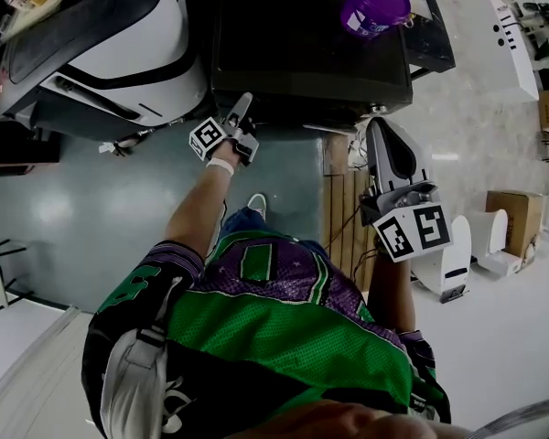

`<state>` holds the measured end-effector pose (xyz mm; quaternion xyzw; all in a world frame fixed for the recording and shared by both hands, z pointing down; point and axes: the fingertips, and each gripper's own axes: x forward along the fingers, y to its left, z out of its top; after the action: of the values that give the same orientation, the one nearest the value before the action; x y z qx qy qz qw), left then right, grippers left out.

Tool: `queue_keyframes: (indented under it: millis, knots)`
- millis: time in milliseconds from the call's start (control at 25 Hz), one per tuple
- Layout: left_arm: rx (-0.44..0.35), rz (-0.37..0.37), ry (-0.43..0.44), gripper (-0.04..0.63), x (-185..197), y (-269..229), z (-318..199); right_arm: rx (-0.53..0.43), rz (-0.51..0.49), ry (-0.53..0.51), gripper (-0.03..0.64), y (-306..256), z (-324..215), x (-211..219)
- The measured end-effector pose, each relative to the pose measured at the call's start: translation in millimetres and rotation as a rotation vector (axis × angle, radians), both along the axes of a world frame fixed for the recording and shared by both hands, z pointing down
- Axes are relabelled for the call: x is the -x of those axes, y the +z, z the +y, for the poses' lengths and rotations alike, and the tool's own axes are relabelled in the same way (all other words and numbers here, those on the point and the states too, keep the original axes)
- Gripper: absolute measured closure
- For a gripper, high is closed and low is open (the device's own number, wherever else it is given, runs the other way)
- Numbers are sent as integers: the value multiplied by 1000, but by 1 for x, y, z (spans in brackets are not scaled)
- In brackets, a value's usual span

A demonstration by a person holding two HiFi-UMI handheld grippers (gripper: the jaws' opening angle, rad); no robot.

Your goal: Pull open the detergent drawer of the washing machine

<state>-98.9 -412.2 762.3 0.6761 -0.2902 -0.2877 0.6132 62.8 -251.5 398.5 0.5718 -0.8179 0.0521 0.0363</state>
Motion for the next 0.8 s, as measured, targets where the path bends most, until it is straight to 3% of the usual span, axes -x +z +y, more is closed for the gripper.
queue_keyframes:
  millis: [240,800]
  knots:
    - [-35,16,-23,168,-1,-2,-10,18,3,24,615,8,7,-10]
    - [-20,75,-43,167,3,-4,-2,32,-1,12,615,13,11,-8]
